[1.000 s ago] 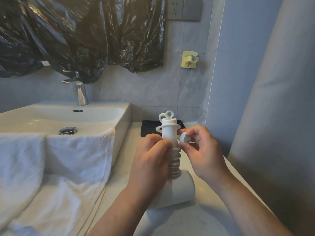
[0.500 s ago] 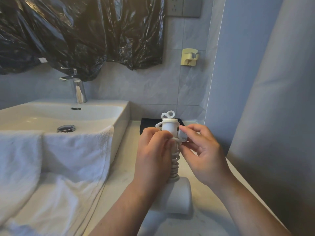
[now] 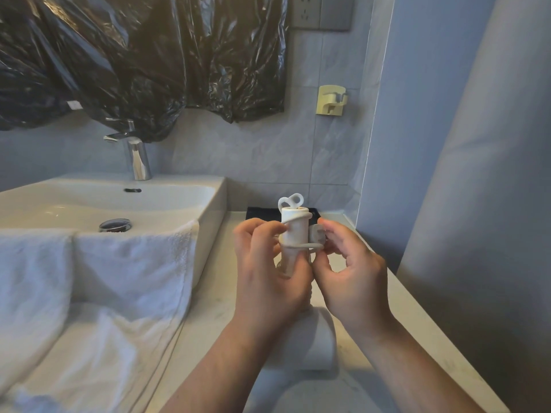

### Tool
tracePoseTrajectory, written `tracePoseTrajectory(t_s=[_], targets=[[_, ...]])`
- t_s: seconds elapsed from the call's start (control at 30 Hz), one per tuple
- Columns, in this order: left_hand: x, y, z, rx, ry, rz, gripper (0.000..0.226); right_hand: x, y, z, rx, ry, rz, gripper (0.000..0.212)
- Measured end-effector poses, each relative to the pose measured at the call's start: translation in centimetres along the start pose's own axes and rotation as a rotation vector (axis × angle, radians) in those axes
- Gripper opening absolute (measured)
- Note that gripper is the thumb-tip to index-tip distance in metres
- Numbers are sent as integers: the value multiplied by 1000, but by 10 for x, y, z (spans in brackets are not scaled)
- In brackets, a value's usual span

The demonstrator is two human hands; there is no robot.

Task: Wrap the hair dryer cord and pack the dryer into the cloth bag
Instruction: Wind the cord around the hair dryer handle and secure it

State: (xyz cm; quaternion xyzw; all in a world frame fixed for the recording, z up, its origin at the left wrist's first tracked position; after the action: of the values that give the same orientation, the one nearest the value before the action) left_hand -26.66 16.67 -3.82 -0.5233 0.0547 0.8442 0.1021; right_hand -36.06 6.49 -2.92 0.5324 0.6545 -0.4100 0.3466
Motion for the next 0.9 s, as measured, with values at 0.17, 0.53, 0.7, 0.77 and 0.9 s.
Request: tracePoseTrajectory(t_s=[0.17, 0.53, 0.7, 0.77, 0.9], targets=[[-3, 4, 7, -96, 156, -30, 41, -3, -1, -3, 3, -2, 28, 38], [-6, 10, 0, -120, 103, -72, 16, -9, -1, -1, -31, -1, -95, 40], [-5, 7, 1, -70, 82, -2, 13, -8, -3, 3, -92, 36, -149, 41], [-4, 8, 2, -47, 97, 9, 9, -8, -4, -2, -29, -40, -103, 39], [-3, 10, 3, -63, 121, 13, 7, -2, -5, -5, 29, -84, -41, 38]])
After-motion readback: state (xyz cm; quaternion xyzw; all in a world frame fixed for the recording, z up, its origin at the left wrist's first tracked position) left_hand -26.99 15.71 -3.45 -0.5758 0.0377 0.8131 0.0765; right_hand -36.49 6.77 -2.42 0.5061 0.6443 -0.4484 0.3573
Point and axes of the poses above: each hand's wrist, its own x-axis away from the middle knuckle, its own y-axis out of the palm, z = x × y, the point moved 5 cm from there along -x, towards the middle knuckle, and after that the axes turned 2 degrees about y, right-handed, at the moved point
